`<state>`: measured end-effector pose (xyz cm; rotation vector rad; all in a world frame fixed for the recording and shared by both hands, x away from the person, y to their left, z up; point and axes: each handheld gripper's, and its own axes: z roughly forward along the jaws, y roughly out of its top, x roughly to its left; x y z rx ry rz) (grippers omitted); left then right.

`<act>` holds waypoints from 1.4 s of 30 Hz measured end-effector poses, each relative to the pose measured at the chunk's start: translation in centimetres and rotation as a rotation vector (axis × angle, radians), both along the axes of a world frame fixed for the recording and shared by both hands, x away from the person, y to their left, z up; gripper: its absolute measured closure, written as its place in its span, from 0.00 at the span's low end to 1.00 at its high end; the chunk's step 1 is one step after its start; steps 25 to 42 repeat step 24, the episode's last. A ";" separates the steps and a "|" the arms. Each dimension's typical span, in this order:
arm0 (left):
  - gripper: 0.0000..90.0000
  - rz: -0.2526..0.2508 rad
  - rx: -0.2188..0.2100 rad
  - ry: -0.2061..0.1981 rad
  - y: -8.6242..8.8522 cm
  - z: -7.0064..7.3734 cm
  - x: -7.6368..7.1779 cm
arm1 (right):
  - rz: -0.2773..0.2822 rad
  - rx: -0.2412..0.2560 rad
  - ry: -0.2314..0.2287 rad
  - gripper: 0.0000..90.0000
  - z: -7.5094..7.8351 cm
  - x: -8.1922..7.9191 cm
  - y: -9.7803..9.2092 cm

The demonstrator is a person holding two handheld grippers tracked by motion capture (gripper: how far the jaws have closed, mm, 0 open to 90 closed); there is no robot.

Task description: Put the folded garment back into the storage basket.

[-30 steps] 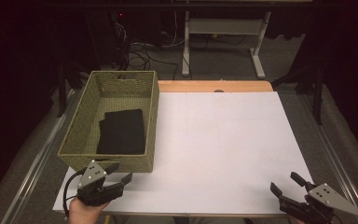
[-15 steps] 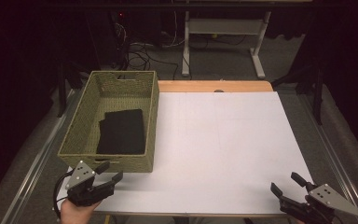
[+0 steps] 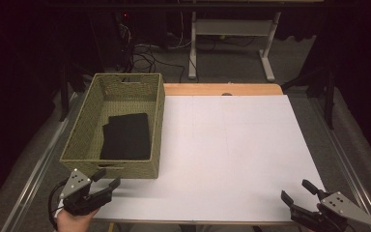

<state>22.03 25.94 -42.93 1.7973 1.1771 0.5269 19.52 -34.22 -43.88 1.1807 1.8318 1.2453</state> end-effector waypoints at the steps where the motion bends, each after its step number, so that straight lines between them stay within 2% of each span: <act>1: 0.41 0.005 -0.004 0.000 0.1 -0.1 -0.1 | -0.001 0.002 0.000 0.24 0.0 0.0 0.0; 9: 0.41 0.052 -0.022 -0.002 1.0 -0.6 -0.4 | -0.003 0.002 0.001 0.24 0.0 -0.4 -0.4; 14: 0.41 0.071 -0.007 0.007 1.2 -1.2 -0.4 | -0.017 0.016 0.000 0.24 -0.1 -0.9 -0.9; 19: 0.41 0.086 -0.016 0.017 1.3 -1.4 -0.2 | -0.018 0.025 -0.002 0.24 -0.1 -1.1 -1.2; 42: 0.41 0.088 -0.024 0.012 1.2 -1.5 -0.3 | -0.012 0.025 0.001 0.24 -0.1 -0.9 -1.0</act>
